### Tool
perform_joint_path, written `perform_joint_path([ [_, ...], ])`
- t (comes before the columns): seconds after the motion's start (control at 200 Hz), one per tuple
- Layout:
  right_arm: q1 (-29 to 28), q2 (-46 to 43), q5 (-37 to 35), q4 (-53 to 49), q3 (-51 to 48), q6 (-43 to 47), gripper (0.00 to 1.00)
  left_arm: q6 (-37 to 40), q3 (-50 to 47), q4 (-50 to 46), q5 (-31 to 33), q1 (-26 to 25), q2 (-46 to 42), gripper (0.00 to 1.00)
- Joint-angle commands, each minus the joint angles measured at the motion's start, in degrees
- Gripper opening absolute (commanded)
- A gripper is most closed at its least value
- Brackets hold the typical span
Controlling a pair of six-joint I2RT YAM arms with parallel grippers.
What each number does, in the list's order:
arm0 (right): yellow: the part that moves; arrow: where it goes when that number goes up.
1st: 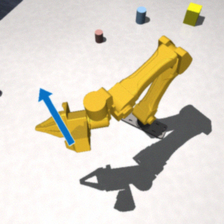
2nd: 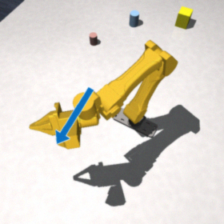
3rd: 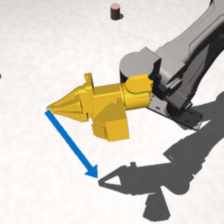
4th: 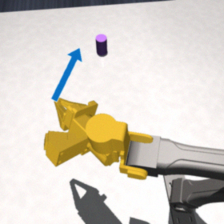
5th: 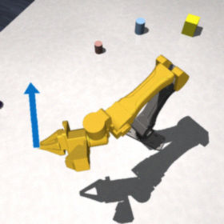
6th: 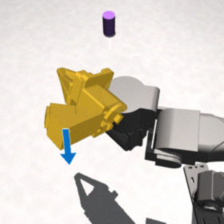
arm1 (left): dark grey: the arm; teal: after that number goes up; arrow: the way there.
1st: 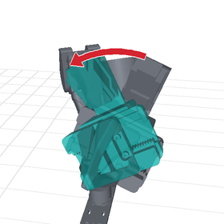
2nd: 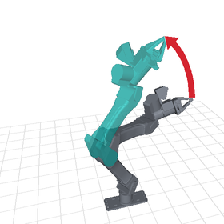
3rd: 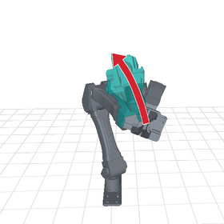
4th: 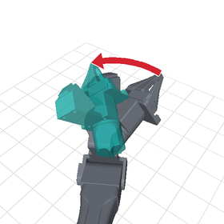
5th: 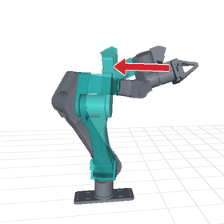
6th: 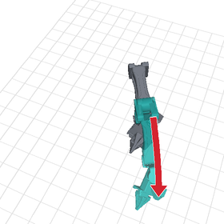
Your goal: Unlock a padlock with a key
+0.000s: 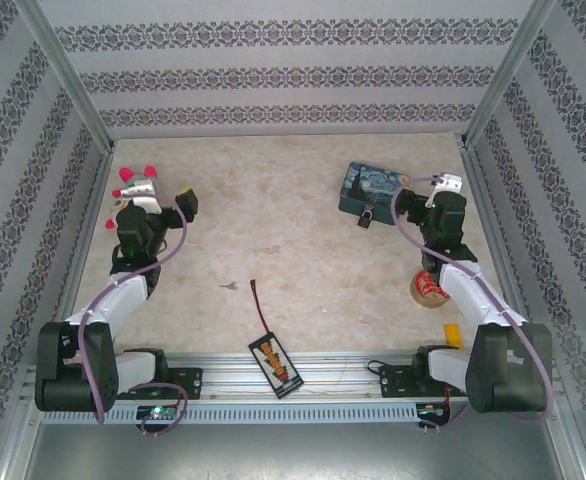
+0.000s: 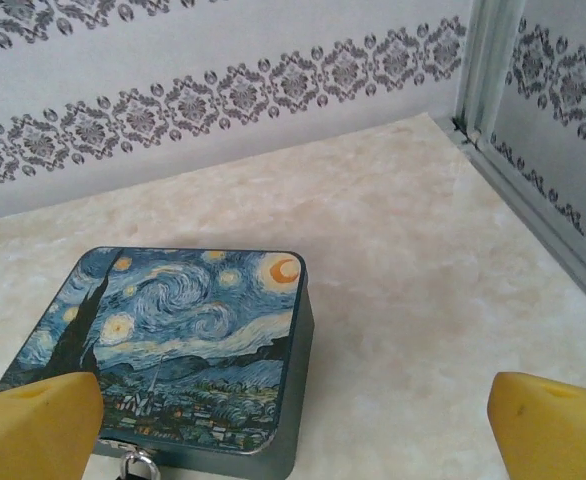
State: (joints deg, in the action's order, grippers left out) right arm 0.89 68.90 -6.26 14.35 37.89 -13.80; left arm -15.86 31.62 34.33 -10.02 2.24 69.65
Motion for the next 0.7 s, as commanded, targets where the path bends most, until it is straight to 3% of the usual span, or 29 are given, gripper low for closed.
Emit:
perform_joint_path([
  [0.0, -0.27, 2.48, -1.55, -13.28, 5.39, -6.94, 0.98, -9.2, 4.97, -6.32, -2.37, -3.43, 3.02, 0.99],
  [0.29, 0.42, 9.97, 0.37, -25.36, 16.51, -13.59, 0.98, -12.22, 26.98, -14.12, 0.1, -19.97, 21.71, 0.99],
  [0.49, 1.48, 16.02, 3.32, -29.85, 21.98, -14.54, 0.91, -14.18, 44.42, -20.26, -4.3, -26.52, 38.52, 0.99],
  [0.695, 2.02, 22.43, 7.5, -30.53, 26.11, -14.53, 0.82, -15.46, 58.32, -23.28, -8.6, -30.13, 51.37, 1.0],
])
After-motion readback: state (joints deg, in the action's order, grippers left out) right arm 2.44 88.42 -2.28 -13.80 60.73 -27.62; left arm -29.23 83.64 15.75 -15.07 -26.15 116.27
